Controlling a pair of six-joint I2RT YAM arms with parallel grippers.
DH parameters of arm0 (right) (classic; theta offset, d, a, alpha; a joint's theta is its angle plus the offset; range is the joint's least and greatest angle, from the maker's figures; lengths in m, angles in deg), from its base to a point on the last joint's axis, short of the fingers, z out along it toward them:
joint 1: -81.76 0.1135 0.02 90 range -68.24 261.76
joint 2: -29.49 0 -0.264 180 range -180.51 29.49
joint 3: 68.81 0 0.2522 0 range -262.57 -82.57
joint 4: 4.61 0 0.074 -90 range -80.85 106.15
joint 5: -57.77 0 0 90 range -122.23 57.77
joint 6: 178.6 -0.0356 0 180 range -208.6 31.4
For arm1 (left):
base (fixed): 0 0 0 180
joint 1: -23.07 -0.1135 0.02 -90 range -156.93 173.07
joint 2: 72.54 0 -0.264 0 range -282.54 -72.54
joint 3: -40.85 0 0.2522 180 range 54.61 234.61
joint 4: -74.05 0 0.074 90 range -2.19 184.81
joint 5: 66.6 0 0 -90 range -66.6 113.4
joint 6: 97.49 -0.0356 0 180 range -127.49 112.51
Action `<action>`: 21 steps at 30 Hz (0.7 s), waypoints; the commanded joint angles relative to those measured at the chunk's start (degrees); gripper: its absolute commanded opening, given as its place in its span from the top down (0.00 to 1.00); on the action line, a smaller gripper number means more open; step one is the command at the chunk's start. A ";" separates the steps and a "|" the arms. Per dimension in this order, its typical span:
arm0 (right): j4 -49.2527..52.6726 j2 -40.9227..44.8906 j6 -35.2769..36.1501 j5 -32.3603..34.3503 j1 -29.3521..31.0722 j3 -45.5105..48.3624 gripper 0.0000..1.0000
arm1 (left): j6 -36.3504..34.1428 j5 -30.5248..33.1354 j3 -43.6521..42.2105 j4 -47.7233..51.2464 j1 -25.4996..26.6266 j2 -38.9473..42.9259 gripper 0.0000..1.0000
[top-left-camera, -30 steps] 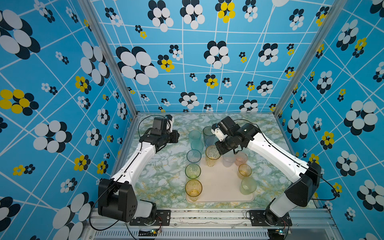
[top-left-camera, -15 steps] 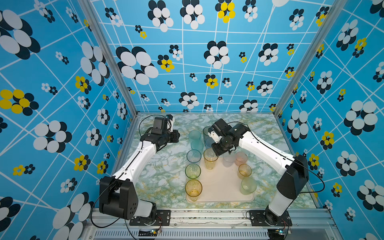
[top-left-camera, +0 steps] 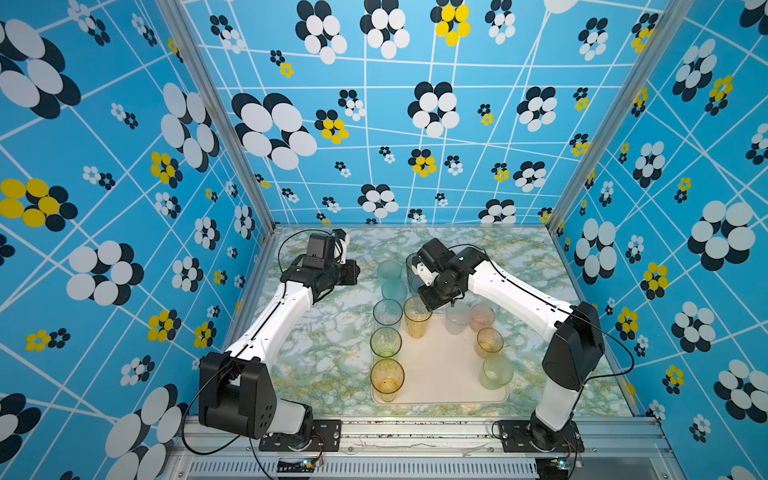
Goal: Place the glasses into the tray
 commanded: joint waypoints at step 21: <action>0.75 2.14 -0.47 1.16 -1.60 0.85 1.00 | -0.45 -1.95 1.90 0.36 -0.84 -1.63 0.73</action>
